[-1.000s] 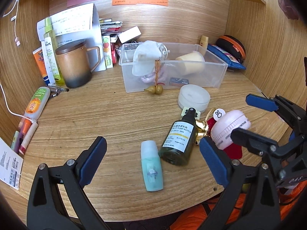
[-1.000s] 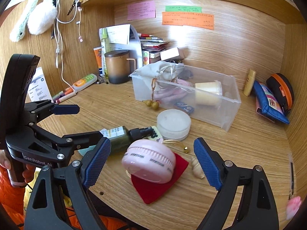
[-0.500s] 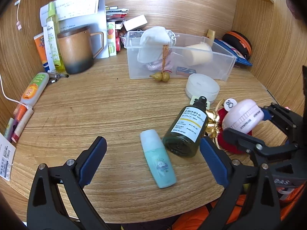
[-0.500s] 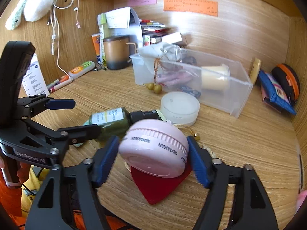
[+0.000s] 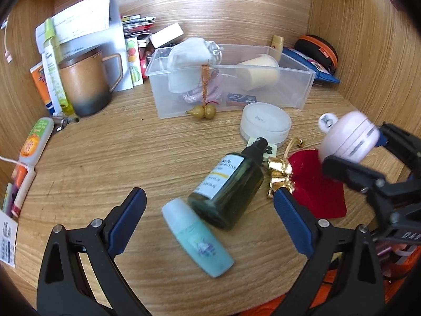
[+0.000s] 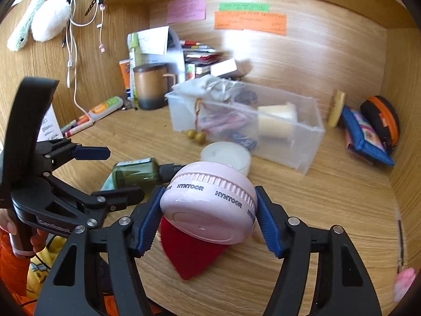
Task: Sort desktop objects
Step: 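Reach the right tool to the pink round case and grasp it, then grasp the dark green glass bottle with the left tool and lift it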
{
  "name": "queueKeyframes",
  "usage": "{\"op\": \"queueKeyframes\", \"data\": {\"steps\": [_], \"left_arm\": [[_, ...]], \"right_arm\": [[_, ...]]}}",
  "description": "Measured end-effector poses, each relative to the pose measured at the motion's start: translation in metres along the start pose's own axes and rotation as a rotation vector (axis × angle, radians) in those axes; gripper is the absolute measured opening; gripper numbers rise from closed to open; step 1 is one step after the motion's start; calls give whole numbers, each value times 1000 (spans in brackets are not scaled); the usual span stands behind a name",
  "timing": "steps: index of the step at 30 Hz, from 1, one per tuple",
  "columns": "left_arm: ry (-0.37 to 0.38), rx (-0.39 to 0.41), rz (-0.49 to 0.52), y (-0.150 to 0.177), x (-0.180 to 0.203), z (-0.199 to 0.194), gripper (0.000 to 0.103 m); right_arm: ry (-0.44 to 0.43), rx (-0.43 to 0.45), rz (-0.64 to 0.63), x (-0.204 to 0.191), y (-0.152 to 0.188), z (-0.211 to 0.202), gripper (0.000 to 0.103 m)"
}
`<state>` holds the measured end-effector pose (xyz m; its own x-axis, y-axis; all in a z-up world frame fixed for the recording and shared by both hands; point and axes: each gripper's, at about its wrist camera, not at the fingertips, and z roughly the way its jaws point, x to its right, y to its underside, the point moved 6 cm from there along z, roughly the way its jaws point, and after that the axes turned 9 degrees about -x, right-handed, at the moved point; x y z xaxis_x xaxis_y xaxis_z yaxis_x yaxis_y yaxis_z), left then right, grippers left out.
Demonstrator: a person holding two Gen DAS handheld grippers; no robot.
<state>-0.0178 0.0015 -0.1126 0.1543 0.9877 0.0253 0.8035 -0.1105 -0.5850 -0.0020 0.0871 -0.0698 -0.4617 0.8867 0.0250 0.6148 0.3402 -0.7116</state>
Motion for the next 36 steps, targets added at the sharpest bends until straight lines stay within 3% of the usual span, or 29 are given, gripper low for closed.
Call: {"op": "queueKeyframes", "data": {"steps": [9,10,13,20,36], "left_arm": [[-29,25,26,-9,6,11,98],[-32,28,30,-10,6,12,96],[-20,3,51,-10,10,17,75],[11,-24,46,-8,11,27,61],[18,52,5,-28,-1,8,61]], "right_arm": [[14,-3,73,28,1,-4,63],[14,-3,75,29,1,-4,63],[9,-4,80,32,2,-4,63],[5,-1,78,34,1,-3,63],[18,25,88,52,-16,-7,63]]}}
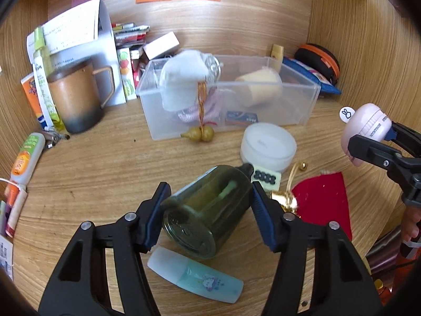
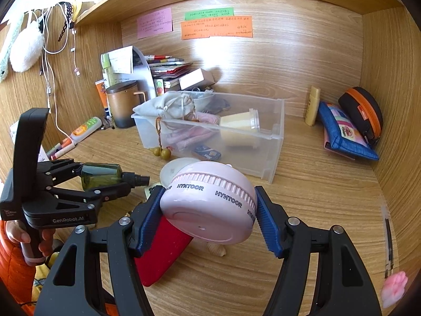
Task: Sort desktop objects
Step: 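Grasp the dark green glass bottle with the left tool and lift it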
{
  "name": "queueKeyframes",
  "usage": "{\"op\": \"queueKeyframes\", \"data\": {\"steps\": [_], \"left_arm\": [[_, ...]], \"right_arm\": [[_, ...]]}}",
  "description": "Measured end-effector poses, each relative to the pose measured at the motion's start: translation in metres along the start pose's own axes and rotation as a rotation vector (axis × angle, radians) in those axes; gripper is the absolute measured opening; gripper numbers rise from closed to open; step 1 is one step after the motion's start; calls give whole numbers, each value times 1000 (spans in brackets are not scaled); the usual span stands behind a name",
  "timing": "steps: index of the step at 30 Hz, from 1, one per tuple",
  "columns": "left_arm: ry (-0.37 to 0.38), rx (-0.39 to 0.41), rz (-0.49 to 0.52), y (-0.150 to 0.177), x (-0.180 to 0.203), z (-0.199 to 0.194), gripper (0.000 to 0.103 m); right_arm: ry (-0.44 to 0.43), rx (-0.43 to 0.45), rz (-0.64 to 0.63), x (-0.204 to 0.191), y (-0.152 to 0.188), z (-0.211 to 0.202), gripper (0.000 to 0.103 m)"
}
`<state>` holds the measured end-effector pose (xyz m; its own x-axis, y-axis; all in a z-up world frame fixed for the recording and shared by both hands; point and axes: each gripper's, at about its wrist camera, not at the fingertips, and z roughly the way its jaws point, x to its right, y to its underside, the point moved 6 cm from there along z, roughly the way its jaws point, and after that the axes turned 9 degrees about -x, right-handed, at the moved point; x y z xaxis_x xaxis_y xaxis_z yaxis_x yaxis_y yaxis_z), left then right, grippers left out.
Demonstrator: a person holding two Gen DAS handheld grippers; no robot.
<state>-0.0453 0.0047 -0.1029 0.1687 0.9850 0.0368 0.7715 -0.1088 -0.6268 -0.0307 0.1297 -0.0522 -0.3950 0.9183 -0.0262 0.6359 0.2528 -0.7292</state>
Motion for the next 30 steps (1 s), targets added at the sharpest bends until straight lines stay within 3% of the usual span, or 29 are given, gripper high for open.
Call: {"op": "queueKeyframes", "data": {"steps": [10,14,22,30], "left_arm": [[-1,45,7,-17,-2,-9,59],[21,47,13,-23,0,-10,45],[24,14,20,-24,-1,3,43],[40,41,-5,-30,-5,-5,42]], "right_arm": [[9,12,-17,4,-15,0,63],[16,11,-20,6,-22,3,63],[9,5,-23,9,-32,10,63],[3,-8,-21,12,-38,16,63]]}}
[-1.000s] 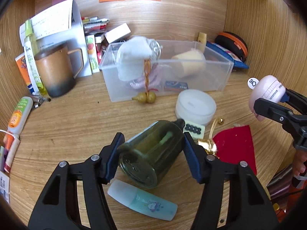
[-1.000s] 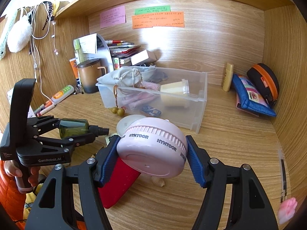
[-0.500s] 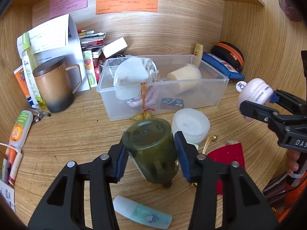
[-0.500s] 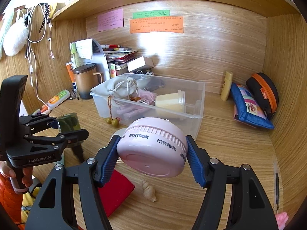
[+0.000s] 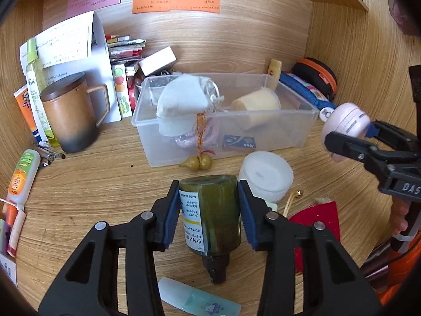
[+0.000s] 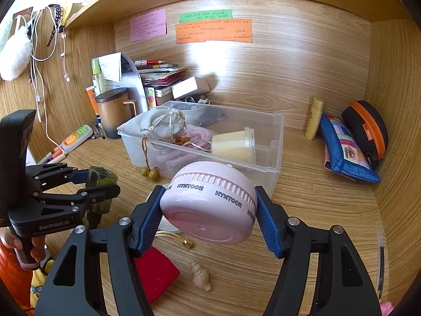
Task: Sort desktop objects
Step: 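Grasp the dark green glass bottle with the left tool and lift it, then carry the green bottle and pink case over the clear bin with both tools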
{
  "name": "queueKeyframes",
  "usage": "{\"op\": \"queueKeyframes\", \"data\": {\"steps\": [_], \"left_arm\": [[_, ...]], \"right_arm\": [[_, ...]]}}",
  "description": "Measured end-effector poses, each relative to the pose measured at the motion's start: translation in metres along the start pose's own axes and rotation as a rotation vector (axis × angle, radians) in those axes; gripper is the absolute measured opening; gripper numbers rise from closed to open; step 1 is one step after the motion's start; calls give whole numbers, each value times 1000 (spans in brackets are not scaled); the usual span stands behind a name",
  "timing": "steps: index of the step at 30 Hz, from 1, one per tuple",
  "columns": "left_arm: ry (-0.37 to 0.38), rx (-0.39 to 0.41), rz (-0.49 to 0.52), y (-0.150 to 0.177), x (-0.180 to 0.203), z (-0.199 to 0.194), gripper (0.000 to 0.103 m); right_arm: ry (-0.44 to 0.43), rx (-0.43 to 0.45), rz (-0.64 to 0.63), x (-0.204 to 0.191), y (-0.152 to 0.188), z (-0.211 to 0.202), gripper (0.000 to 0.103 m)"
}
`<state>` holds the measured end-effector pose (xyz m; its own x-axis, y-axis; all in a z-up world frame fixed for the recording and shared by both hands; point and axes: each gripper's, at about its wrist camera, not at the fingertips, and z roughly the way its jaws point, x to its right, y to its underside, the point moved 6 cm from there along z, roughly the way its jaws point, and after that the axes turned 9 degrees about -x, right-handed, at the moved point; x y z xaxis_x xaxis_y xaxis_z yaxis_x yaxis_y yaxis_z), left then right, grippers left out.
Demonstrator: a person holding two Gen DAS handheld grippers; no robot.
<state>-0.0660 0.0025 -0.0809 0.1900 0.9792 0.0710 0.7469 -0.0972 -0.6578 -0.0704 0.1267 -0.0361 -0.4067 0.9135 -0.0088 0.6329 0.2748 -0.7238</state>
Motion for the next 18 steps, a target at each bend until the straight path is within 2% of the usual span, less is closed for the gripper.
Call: {"op": "queueKeyframes", "data": {"steps": [18], "left_arm": [[34,119,60,-46,19,-41,41]], "right_arm": [[13,53,-11,8,-33,-14,63]]}}
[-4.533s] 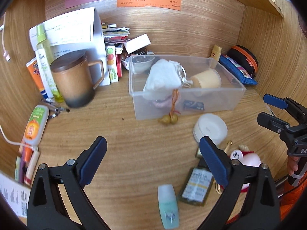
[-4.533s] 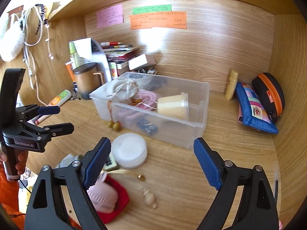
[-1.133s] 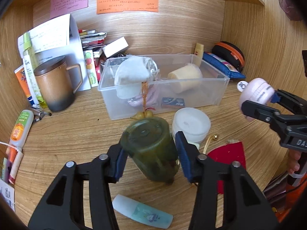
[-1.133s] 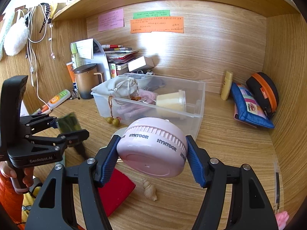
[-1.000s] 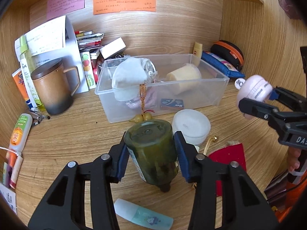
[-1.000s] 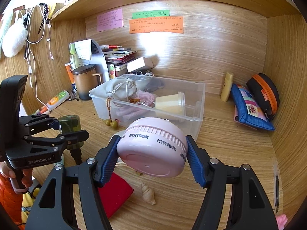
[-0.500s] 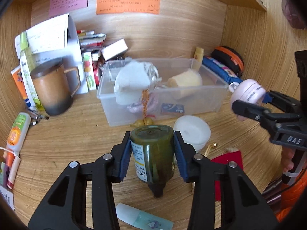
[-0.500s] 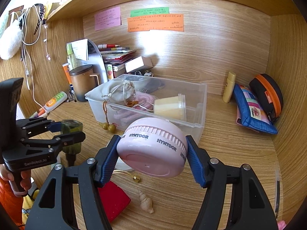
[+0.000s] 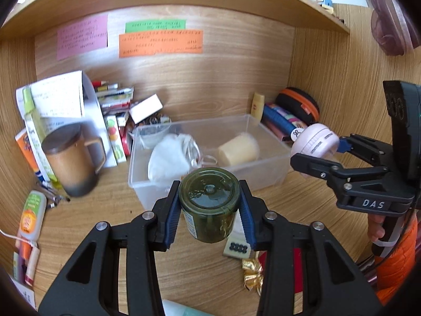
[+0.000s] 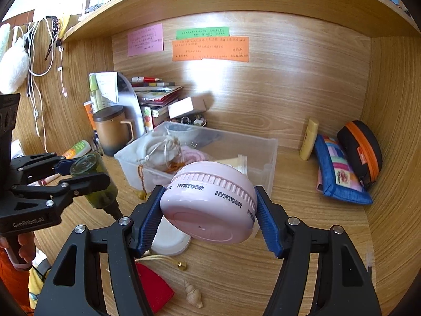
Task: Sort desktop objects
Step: 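Carry the green bottle and pink case over the clear bin with both tools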
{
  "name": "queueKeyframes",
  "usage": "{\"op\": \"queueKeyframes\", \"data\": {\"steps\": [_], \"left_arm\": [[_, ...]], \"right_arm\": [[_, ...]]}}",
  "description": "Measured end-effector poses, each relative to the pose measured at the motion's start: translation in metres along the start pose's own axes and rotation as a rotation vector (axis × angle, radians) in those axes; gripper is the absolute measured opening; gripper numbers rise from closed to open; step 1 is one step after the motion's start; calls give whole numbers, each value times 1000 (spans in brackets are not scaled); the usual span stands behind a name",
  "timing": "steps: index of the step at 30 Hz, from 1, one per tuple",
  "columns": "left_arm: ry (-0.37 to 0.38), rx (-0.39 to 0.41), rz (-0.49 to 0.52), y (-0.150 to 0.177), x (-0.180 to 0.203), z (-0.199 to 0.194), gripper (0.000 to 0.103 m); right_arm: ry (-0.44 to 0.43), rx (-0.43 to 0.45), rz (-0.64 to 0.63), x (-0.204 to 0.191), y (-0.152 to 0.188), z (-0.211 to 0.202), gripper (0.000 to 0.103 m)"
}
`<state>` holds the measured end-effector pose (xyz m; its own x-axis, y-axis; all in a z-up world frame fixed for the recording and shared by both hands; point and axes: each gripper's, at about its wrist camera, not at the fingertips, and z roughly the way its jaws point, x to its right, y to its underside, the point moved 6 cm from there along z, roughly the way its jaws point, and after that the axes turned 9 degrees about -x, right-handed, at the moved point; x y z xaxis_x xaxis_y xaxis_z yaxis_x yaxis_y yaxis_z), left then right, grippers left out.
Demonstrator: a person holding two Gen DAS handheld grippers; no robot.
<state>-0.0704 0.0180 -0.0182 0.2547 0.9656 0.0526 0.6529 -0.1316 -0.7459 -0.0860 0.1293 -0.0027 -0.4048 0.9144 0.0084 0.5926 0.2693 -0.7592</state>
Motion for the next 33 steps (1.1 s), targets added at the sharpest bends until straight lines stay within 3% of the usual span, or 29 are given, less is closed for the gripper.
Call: {"op": "queueKeyframes", "data": {"steps": [15,33], "left_arm": [[57,52,-7,-44,-7,-4,41],[122,21,-18,-76,-14,37,41]], "right_arm": [[14,0,6,12,-23,9,63],[1,-74,31,32,-40,60,63]]}}
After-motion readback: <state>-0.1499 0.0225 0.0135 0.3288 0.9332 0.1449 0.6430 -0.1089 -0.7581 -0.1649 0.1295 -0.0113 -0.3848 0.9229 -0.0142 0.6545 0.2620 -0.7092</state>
